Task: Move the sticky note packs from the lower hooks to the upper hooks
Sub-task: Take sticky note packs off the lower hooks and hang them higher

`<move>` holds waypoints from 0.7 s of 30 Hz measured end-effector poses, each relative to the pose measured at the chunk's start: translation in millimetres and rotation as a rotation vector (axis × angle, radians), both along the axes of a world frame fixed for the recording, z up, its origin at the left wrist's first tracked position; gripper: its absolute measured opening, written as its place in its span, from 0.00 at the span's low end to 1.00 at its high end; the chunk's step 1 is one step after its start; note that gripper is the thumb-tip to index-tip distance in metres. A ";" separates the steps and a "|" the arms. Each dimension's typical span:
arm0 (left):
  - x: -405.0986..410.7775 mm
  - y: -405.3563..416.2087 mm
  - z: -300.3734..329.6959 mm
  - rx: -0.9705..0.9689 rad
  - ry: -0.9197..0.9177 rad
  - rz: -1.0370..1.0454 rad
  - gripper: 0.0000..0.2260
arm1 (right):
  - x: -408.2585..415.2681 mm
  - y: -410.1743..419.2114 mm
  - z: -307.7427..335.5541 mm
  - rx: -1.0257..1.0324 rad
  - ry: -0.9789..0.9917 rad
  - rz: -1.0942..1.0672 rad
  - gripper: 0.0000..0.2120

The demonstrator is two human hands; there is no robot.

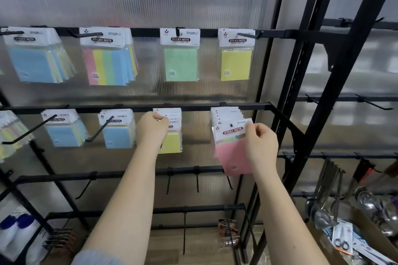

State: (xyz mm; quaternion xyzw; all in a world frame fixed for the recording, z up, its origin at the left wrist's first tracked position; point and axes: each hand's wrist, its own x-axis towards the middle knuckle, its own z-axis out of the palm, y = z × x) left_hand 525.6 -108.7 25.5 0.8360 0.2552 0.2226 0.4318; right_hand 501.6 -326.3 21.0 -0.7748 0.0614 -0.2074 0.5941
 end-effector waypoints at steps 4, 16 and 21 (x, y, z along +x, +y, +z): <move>2.1 19.9 -18.0 -0.085 0.047 0.062 0.18 | -3.8 9.3 9.7 0.016 -0.028 0.021 0.16; 2.8 35.1 -63.3 -0.382 0.126 -0.109 0.21 | -4.6 22.9 16.4 0.068 -0.031 0.059 0.18; 9.5 32.2 -56.7 -0.355 0.091 -0.171 0.08 | -3.8 24.4 15.3 0.086 -0.022 0.083 0.16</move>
